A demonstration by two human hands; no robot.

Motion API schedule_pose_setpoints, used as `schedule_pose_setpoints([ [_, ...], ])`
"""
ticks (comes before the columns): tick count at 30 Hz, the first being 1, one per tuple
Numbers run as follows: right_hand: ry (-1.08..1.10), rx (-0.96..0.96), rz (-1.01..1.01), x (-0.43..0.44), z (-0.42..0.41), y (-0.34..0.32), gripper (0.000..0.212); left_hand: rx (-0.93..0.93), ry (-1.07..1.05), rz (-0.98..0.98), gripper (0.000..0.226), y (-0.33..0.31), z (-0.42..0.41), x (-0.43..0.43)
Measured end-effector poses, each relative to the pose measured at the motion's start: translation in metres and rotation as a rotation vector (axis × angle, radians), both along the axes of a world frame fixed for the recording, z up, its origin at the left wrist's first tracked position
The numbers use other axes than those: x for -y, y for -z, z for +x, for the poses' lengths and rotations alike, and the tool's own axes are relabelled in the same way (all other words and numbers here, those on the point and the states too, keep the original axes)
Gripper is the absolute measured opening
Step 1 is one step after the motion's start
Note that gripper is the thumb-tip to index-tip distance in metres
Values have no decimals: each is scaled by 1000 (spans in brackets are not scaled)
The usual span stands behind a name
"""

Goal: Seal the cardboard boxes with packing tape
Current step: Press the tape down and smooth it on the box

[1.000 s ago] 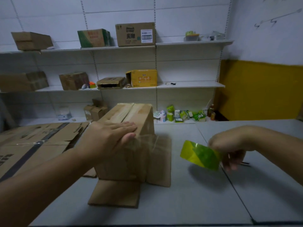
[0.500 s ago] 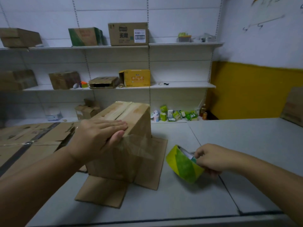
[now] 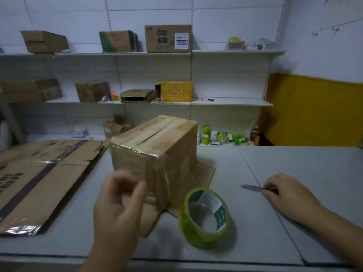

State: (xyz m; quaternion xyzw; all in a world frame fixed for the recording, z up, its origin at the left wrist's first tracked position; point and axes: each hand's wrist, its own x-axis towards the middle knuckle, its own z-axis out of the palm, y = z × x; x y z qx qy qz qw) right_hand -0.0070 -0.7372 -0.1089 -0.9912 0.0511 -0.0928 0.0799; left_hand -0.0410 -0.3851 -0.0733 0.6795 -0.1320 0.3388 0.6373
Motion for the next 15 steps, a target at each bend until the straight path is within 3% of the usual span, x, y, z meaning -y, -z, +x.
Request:
schedule_pose_setpoints([
  [1, -10, 24, 19, -2, 0, -1, 13, -201, 81, -240, 21, 11, -16, 9],
  [2, -7, 36, 31, -3, 2, -1, 18, -388, 143, -351, 27, 21, -27, 15],
  [5, -57, 144, 194, -19, 14, -23, 13, -777, 325, -377, 47, 31, -40, 28],
  [7, -201, 277, 342, -45, 27, -55, 6, -811, 379, -409, 51, 24, -39, 34],
  [10, -504, 401, 324, -111, 49, -109, 15, -835, 397, -349, 57, 22, -24, 41],
  [13, -740, 375, 221, -172, 72, -132, 23, -904, 431, -439, 74, 23, -7, 46],
  [15, -730, 296, 124, -194, 90, -126, 23, -907, 433, -481, 75, 23, 2, 51],
])
